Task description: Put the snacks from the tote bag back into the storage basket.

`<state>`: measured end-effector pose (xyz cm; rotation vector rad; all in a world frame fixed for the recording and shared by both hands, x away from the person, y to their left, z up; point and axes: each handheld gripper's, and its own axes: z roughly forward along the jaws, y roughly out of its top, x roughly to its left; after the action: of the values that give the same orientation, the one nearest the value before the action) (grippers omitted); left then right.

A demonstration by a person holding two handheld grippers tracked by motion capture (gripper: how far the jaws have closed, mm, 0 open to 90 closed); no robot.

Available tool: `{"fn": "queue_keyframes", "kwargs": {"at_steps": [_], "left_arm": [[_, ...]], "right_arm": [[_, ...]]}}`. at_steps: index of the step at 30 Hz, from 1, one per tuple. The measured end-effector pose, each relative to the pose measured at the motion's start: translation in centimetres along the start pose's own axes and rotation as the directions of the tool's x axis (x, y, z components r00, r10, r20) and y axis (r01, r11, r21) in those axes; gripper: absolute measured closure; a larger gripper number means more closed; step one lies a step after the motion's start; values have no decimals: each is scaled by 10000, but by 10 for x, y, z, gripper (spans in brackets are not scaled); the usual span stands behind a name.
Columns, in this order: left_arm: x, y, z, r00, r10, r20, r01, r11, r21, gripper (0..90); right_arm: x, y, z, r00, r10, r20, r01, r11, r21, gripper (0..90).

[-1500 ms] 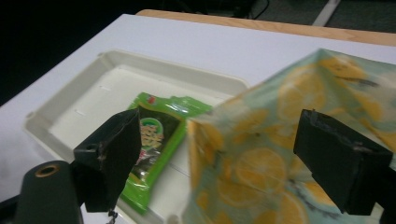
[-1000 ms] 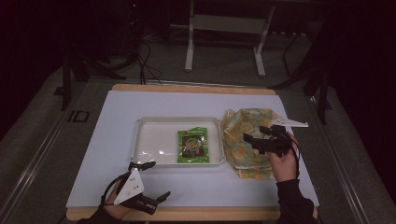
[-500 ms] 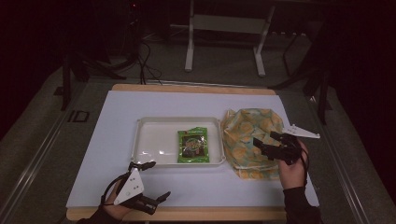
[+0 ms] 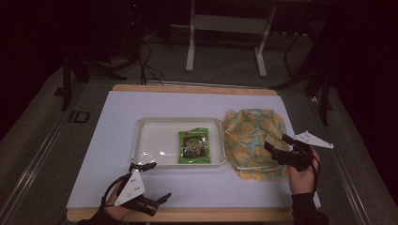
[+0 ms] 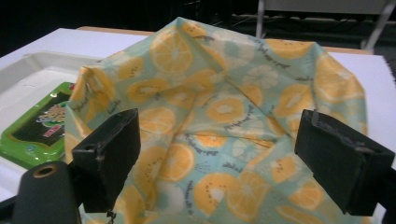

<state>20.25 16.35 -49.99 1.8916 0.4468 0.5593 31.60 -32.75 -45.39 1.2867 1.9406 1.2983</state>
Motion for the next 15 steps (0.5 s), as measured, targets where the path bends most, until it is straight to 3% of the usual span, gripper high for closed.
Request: {"fn": "queue_keyframes", "kwargs": {"at_steps": [7, 15], "left_arm": [[0, -1, 0, 10000, 24, 18, -24, 10000, 52, 3], [0, -1, 1, 9999, 93, 67, -94, 9999, 110, 3]], "right_arm": [[-4, -7, -2, 9990, -329, 287, 330, 9994, -37, 141], [-6, -11, -2, 9990, -220, 379, 223, 9997, -87, 141]]}}
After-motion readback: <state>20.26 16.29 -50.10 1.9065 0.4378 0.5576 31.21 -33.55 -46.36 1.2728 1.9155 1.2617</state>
